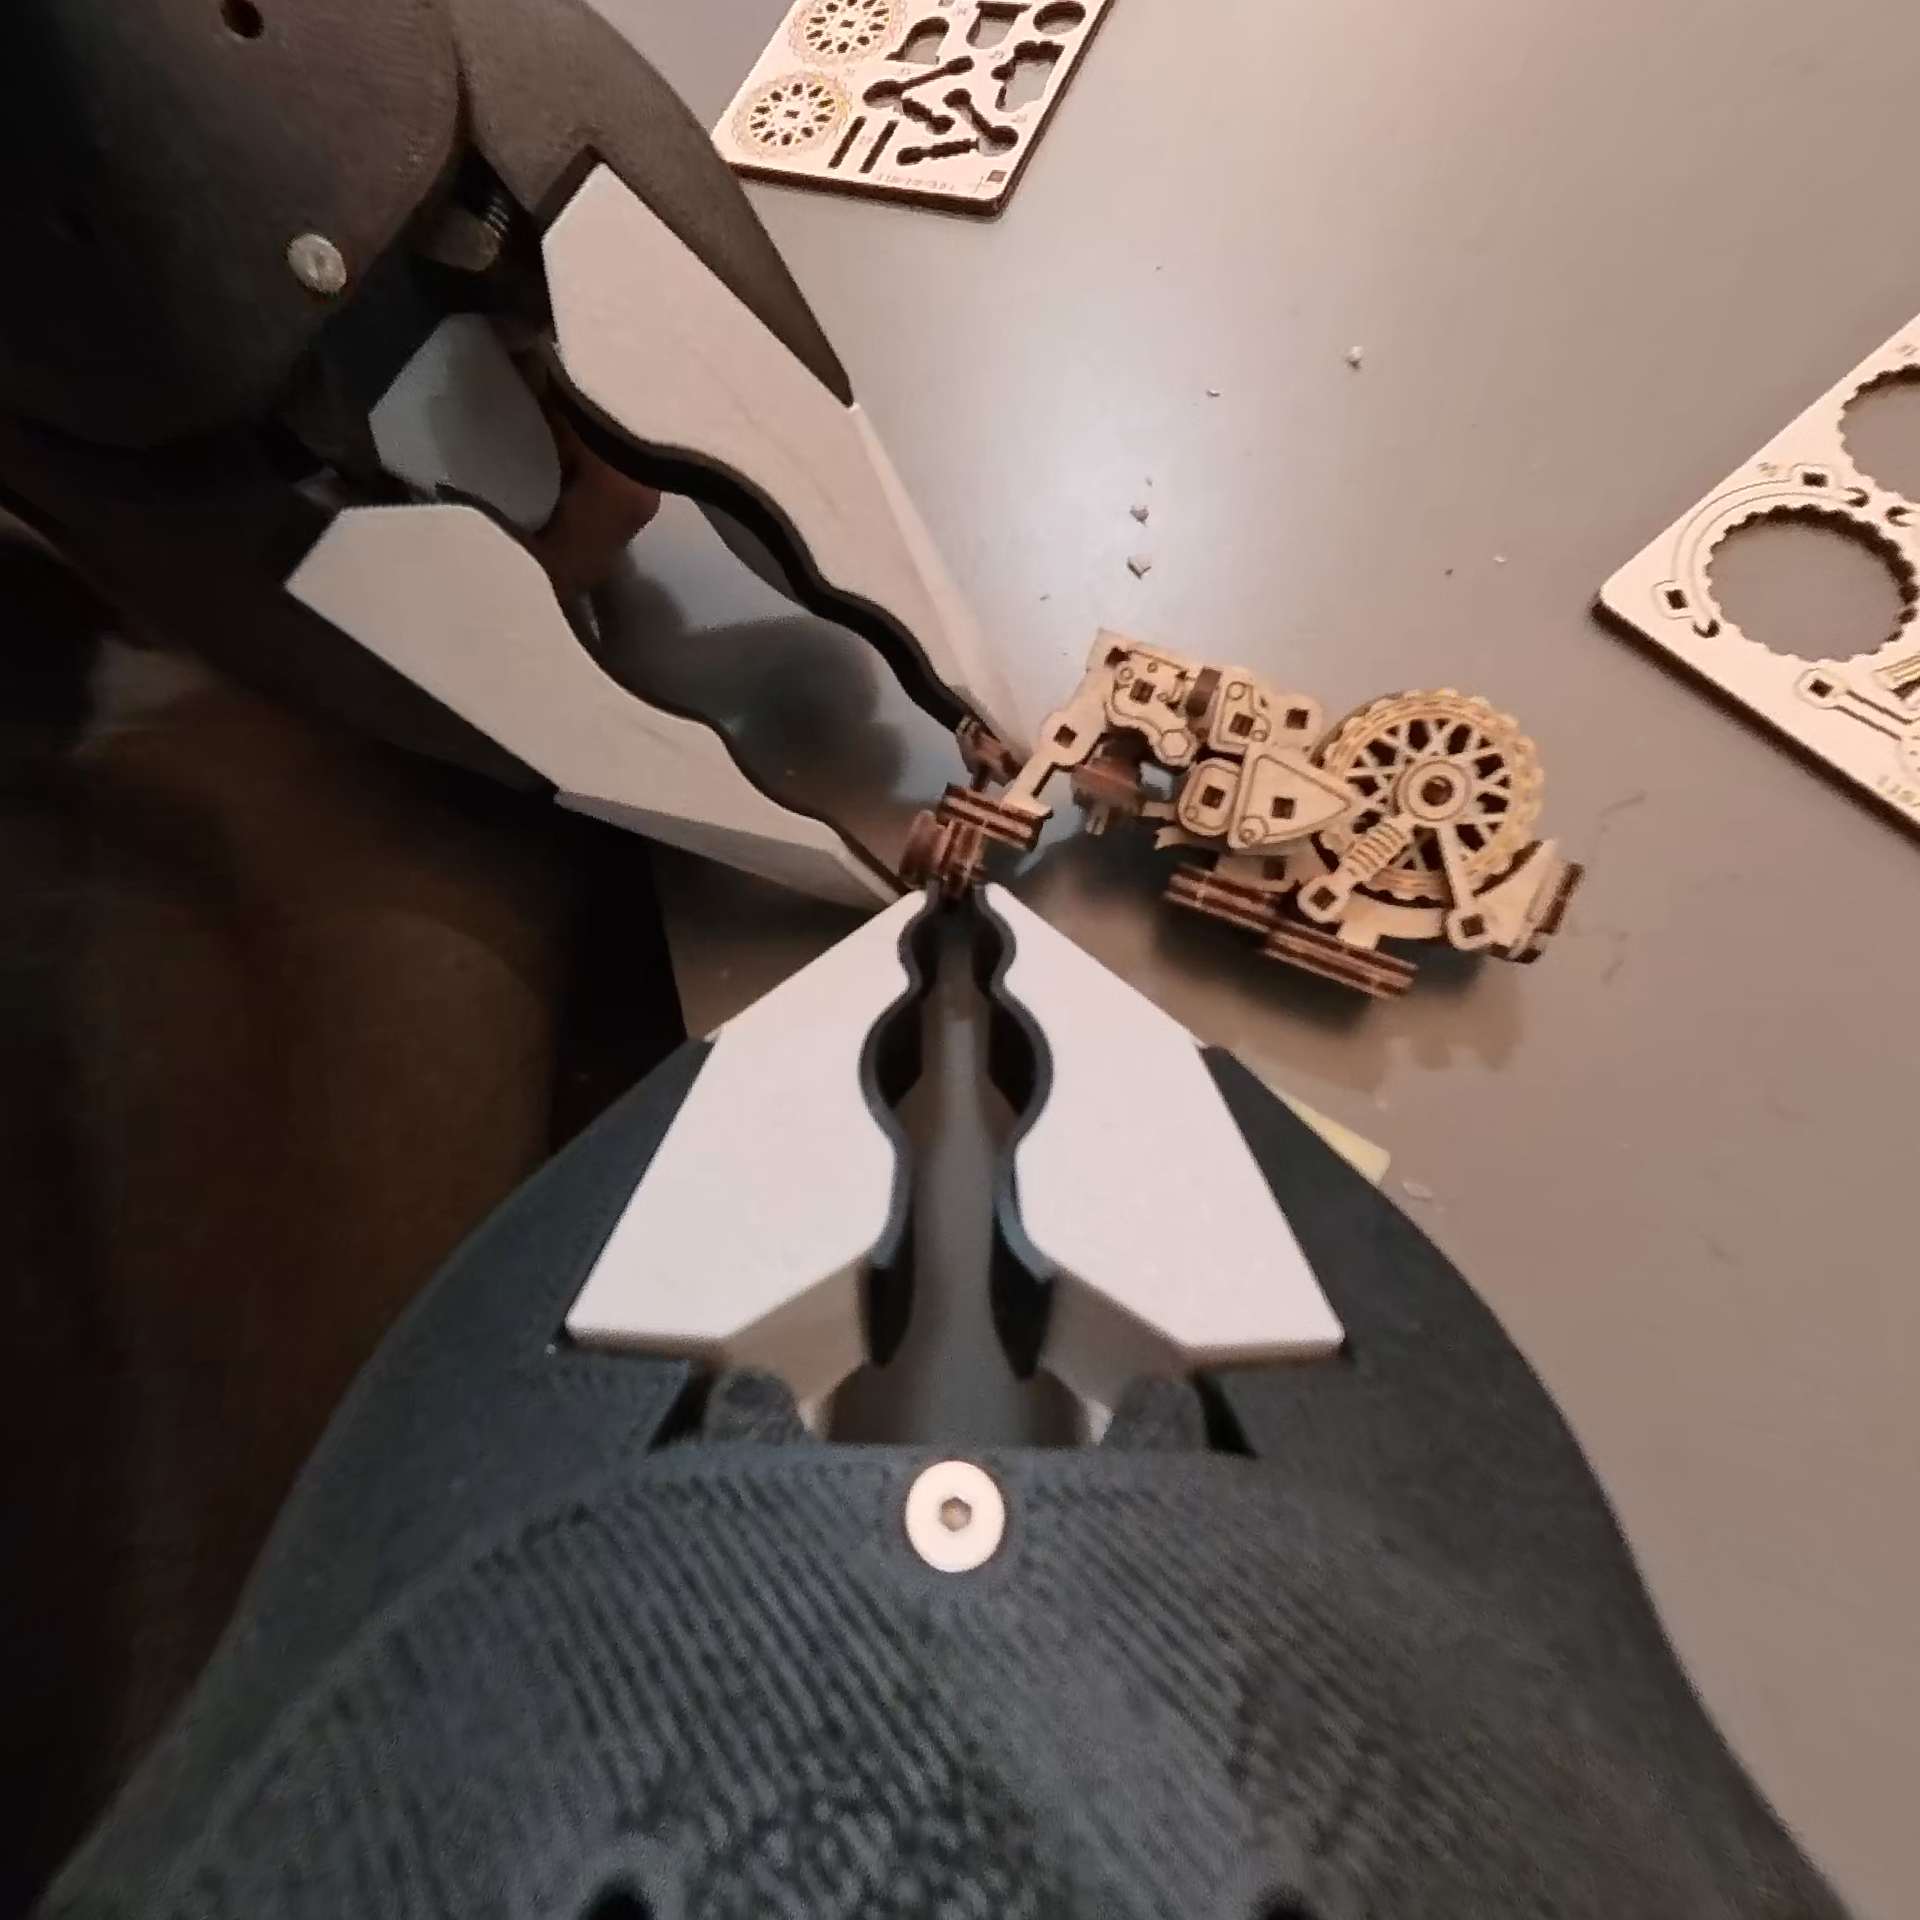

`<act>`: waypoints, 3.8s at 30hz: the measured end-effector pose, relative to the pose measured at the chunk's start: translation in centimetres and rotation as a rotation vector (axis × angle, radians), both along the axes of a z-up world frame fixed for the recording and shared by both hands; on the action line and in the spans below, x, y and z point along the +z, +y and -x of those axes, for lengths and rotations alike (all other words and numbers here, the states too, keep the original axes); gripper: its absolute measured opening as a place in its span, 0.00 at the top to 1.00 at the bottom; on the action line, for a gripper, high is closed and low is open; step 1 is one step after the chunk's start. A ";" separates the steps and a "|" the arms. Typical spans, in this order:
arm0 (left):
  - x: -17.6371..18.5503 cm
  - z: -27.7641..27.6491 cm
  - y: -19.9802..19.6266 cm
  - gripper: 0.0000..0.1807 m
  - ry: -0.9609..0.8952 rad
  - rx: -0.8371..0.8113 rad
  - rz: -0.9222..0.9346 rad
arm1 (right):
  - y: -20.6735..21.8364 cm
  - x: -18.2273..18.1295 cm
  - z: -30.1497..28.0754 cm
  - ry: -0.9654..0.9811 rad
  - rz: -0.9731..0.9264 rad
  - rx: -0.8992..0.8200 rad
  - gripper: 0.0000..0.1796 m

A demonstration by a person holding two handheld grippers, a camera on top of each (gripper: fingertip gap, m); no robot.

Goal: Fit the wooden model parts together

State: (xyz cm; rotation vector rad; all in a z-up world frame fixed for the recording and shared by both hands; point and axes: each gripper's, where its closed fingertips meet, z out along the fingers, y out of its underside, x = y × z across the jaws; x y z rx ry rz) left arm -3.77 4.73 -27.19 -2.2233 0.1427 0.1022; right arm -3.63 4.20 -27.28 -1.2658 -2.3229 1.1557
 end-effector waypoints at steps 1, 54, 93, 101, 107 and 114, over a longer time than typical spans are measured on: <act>0.0 0.0 0.0 0.85 0.008 0.000 0.003 | 0.0 0.0 0.0 -0.002 -0.002 0.000 0.98; 0.2 0.5 0.0 0.85 0.158 0.020 0.011 | 0.0 -0.1 0.2 -0.069 0.013 0.020 0.99; 1.4 1.4 0.2 0.86 0.077 0.082 -0.059 | 0.4 0.3 1.4 -0.059 0.102 -0.092 0.99; 1.3 1.7 0.2 0.86 0.028 0.092 -0.051 | 0.3 0.1 1.5 -0.062 0.104 -0.079 0.99; 1.4 1.6 0.2 0.86 0.026 0.087 -0.058 | 0.4 0.3 1.6 -0.061 0.124 -0.082 0.99; 1.7 2.2 0.2 0.70 -0.112 0.114 -0.078 | 0.8 1.2 1.7 -0.020 0.164 -0.088 0.99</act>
